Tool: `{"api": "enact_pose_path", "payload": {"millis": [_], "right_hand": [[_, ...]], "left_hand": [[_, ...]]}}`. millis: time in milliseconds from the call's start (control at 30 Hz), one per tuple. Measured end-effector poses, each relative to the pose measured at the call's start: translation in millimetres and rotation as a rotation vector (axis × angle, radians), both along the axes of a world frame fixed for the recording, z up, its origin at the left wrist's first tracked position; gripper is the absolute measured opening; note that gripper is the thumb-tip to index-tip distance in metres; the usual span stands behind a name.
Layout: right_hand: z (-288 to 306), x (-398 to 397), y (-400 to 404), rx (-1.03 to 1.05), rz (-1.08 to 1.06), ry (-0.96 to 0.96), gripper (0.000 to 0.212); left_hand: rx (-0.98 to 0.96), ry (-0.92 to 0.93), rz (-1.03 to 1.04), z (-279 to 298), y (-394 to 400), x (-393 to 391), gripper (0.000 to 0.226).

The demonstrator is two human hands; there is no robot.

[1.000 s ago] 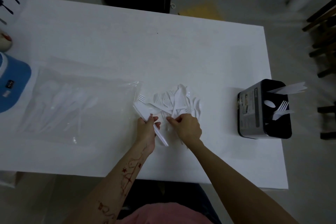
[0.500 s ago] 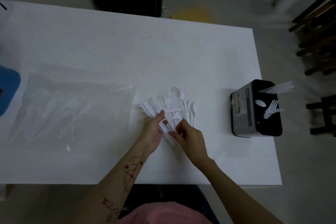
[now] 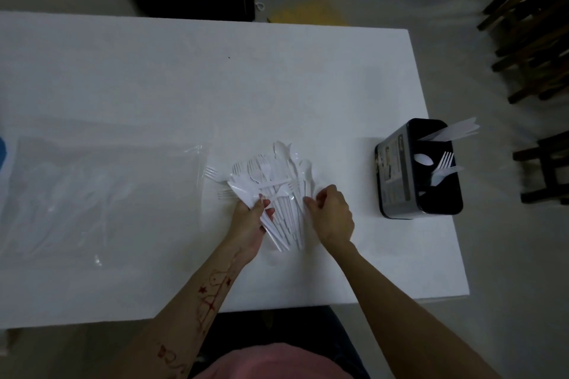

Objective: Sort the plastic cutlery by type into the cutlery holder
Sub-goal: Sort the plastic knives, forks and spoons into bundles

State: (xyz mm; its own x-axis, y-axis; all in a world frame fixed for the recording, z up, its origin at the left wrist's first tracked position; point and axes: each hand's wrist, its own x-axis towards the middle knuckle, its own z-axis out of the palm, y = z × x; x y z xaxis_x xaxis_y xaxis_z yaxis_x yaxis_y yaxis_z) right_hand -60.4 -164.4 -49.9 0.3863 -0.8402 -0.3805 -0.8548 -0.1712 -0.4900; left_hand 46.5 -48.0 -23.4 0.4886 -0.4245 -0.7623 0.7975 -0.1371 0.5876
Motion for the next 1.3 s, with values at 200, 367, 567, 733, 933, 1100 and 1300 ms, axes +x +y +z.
{"api": "enact_pose_path", "payload": {"millis": [200,367,567,733,933,1100,1300], "right_hand": [[-1.9,1.1,-10.5,0.055,-0.008,-0.014,0.009],[-3.3,-15.9,-27.7,-0.018,-0.05,-0.047,0.02],[1.4,-6.2,-6.7,-0.17,0.131,-0.009,0.031],[-0.2,12.5,-6.1,-0.004,0.062,0.074,0.019],[4.0,-5.0,-16.6,-0.041,0.021,0.072,0.017],[5.3,-12.9,-1.7,0.032,0.262,0.038,0.025],[1.0,-15.6,-7.8,0.011,0.125,-0.073,0.014]], "left_hand": [[0.043,0.022,0.005,-7.1,-0.7,-3.3,0.033],[0.039,0.036,0.015,-10.3,-2.5,-3.5,0.034],[0.03,0.037,0.027,-10.6,-4.6,-5.3,0.034],[0.039,0.027,0.029,-8.3,-4.5,-5.1,0.033],[0.041,0.038,0.035,-8.8,-2.9,-5.9,0.032],[0.04,0.031,0.027,-8.9,-1.5,-7.5,0.03],[0.035,0.028,0.02,-8.4,-0.2,-6.6,0.029]]}}
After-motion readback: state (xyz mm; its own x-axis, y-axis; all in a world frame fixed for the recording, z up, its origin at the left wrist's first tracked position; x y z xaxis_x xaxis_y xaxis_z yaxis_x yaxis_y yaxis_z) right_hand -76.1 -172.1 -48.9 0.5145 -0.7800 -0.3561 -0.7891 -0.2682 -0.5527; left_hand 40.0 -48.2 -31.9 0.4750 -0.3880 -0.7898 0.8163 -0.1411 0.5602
